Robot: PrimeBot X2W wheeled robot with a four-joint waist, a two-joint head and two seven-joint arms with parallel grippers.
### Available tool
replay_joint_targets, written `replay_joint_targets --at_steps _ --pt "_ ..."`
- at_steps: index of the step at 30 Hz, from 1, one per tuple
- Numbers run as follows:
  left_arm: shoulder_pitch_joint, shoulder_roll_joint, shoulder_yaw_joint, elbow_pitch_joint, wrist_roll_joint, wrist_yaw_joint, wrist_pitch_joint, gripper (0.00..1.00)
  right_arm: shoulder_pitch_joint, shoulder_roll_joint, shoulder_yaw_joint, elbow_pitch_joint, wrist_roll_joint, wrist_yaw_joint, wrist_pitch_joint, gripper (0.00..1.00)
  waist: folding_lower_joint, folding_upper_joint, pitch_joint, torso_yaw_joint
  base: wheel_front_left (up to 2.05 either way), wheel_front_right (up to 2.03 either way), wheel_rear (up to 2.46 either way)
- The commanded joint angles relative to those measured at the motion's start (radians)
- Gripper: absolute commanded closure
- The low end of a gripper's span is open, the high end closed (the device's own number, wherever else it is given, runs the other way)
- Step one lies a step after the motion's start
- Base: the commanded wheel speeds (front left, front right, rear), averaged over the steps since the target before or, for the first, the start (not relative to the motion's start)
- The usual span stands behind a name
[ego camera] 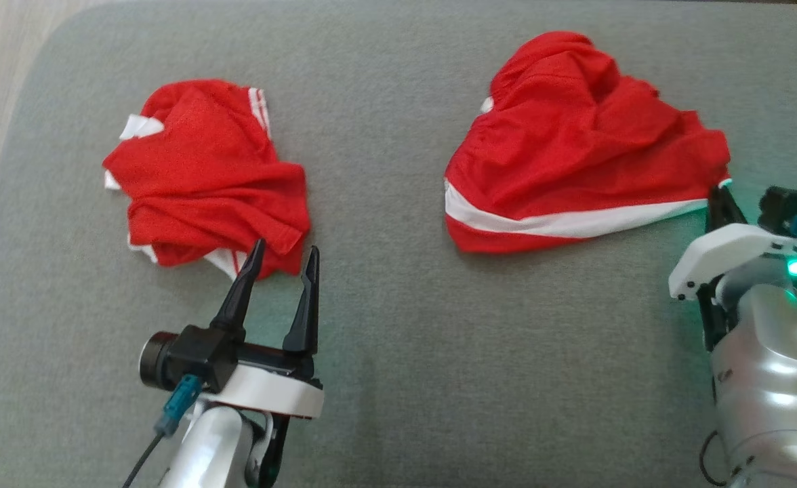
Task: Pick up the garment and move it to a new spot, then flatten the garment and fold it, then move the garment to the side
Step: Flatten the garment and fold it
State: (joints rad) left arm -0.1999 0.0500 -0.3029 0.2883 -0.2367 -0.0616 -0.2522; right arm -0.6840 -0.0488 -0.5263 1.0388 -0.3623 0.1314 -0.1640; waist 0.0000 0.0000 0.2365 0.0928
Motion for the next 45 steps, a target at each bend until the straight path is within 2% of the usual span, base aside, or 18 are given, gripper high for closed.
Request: replay_joint_targets --at_steps 1,9,18,19,20,24,27,29,30,35,39,45 --pt "-0.011 0.000 0.029 -0.025 0.006 0.004 -0.010 0.00 -0.007 -0.001 0.009 -0.026 -0.010 -0.001 -0.027 1.00 0.0000 0.0000 -0.022 -0.023 0.00 0.00 0.00" --pt "0.016 0.000 0.039 -0.030 0.000 0.012 -0.010 0.00 0.081 -0.001 -0.050 -0.080 -0.012 -0.001 -0.062 1.00 0.0000 0.0000 -0.082 -0.085 0.00 0.00 0.00" --pt "0.043 0.000 0.035 -0.034 -0.009 0.021 -0.010 0.00 0.187 -0.001 -0.115 -0.163 0.010 -0.001 -0.022 1.00 0.0000 0.0000 -0.125 -0.122 0.00 0.00 0.00" --pt "0.044 0.000 0.033 -0.035 -0.011 0.022 -0.010 0.00 0.194 -0.001 -0.115 -0.170 0.015 -0.001 -0.026 0.57 0.0000 0.0000 -0.126 -0.121 0.00 0.00 0.00" --pt "0.043 0.000 0.031 -0.035 -0.012 0.023 -0.010 0.00 0.197 -0.001 -0.109 -0.173 0.025 -0.001 -0.031 0.00 0.0000 0.0000 -0.128 -0.121 0.00 0.00 0.00" --pt "0.041 0.000 0.019 -0.035 -0.017 0.026 -0.010 0.00 0.196 -0.001 -0.013 -0.184 0.091 -0.001 -0.077 0.00 0.0000 0.0000 -0.131 -0.119 0.00 0.00 0.00" --pt "0.041 0.000 0.012 -0.035 -0.019 0.026 -0.010 0.00 0.210 -0.001 0.119 -0.229 0.181 -0.001 -0.095 0.00 0.0000 0.0000 -0.135 -0.114 0.00 0.00 0.00" --pt "0.043 0.000 0.012 -0.035 -0.017 0.025 -0.010 0.00 0.239 -0.001 0.244 -0.312 0.268 -0.001 -0.097 0.00 0.0000 0.0000 -0.136 -0.110 0.00 0.00 0.00" --pt "0.043 0.000 0.012 -0.035 -0.017 0.025 -0.010 0.00 0.239 -0.001 0.244 -0.312 0.268 -0.001 -0.097 0.00 0.0000 0.0000 -0.136 -0.110 0.00 0.00 0.00" --pt "0.047 0.000 0.020 -0.032 -0.009 0.023 -0.010 0.00 0.378 -0.001 0.519 -0.569 0.398 -0.001 -0.097 0.00 0.0000 0.0000 -0.135 -0.099 0.00 0.00 0.00" --pt "0.046 0.000 0.017 -0.030 -0.005 0.018 -0.010 0.00 0.441 -0.001 0.656 -0.657 0.394 -0.001 -0.098 0.00 0.0000 0.0000 -0.132 -0.081 0.00 0.00 0.00" --pt "0.032 0.000 0.005 -0.031 -0.008 0.018 -0.010 0.00 0.423 -0.001 0.771 -0.630 0.330 -0.001 -0.046 0.00 0.0000 0.0000 -0.105 -0.037 0.00 0.00 0.00"
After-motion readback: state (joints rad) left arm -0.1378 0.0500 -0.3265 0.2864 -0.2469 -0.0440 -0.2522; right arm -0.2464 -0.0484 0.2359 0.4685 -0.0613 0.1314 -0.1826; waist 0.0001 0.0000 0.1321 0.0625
